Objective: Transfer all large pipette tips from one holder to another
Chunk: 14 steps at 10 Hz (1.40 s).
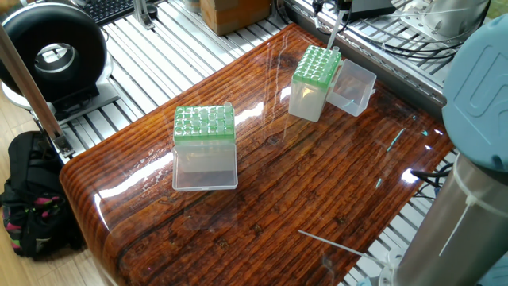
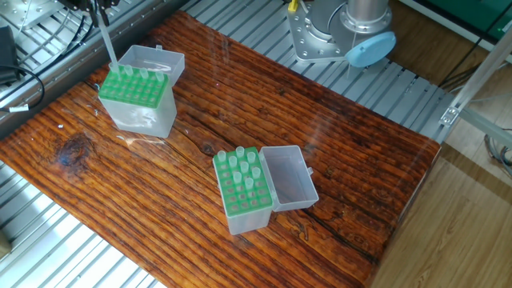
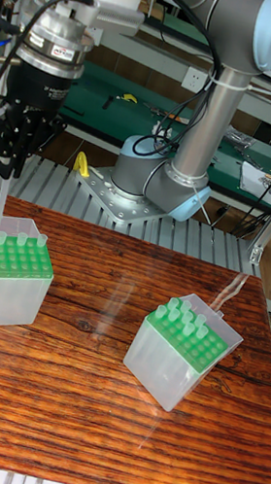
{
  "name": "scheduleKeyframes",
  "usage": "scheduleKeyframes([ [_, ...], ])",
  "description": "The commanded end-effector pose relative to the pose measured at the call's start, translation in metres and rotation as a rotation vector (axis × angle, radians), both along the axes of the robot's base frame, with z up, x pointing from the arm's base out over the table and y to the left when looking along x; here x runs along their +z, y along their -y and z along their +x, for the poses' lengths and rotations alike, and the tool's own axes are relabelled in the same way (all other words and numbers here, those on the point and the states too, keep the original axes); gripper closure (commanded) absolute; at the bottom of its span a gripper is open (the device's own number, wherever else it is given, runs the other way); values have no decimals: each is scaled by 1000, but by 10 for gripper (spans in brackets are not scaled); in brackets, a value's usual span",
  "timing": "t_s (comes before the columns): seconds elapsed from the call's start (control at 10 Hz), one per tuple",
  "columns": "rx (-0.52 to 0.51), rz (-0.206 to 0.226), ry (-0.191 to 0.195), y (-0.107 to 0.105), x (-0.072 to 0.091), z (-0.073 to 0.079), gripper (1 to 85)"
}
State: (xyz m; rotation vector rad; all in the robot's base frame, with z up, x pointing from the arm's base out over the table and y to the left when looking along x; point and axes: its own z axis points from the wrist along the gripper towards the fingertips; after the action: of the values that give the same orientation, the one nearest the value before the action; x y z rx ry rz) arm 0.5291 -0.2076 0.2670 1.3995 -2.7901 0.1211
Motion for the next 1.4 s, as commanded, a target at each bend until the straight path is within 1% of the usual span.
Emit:
scheduleKeyframes([
  [0.0, 8, 1, 9, -1, -3, 4, 660],
  [0.1, 12, -3, 14, 0, -4, 6, 660],
  [0.2, 30, -14, 41, 3, -4, 13, 657],
  [0.3, 42, -13, 46, 2, -4, 15, 650],
  [0.4, 48, -1, 39, -1, -4, 14, 627],
  [0.7, 69, 4, 38, -5, -2, 18, 570],
  [0.9, 72, 4, 36, -8, 0, 21, 550],
  [1.0, 58, -3, 37, -8, 1, 25, 550],
  [1.1, 29, 0, 35, -12, 3, 28, 550],
  [1.2, -15, 20, 32, -22, 4, 33, 550],
  [1.3, -59, 37, 36, -34, 4, 41, 550],
])
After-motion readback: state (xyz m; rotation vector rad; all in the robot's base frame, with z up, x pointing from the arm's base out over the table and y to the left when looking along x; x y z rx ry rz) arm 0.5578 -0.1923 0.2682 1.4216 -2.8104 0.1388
